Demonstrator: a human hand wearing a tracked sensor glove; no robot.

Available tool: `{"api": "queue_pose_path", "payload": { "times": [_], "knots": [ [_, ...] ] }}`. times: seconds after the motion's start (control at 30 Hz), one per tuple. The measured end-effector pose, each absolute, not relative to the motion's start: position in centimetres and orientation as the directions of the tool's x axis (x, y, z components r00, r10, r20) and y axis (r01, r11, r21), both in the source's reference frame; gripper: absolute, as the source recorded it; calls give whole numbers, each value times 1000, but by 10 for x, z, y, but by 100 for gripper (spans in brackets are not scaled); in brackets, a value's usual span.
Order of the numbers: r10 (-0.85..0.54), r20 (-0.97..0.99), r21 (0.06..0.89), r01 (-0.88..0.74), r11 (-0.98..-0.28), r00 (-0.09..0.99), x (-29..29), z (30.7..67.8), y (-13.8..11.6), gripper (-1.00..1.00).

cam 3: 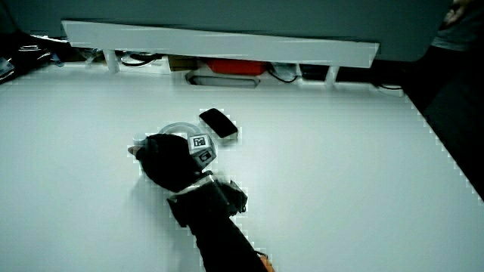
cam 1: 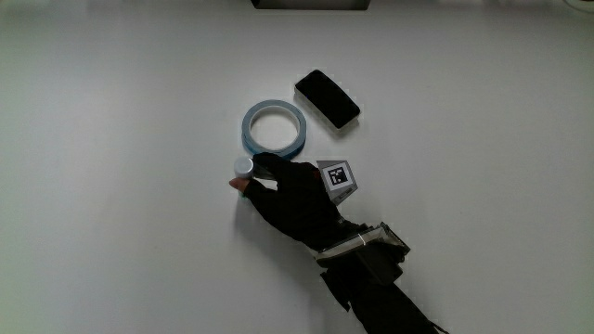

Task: Pick glue stick

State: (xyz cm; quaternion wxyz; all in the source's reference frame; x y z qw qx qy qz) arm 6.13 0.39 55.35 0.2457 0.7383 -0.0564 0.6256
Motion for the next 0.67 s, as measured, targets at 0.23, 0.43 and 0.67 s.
{"api": "queue_pose_path", "payload": {
  "times": [0.23, 0.43, 0.67],
  "knots": [
    [181, 964, 246, -402, -882, 194, 68, 532, -1, 100],
    [171, 978, 204, -400, -893, 117, 83, 510, -3, 100],
    [160, 979, 196, -372, -907, 124, 111, 484, -4, 100]
  ]
}}
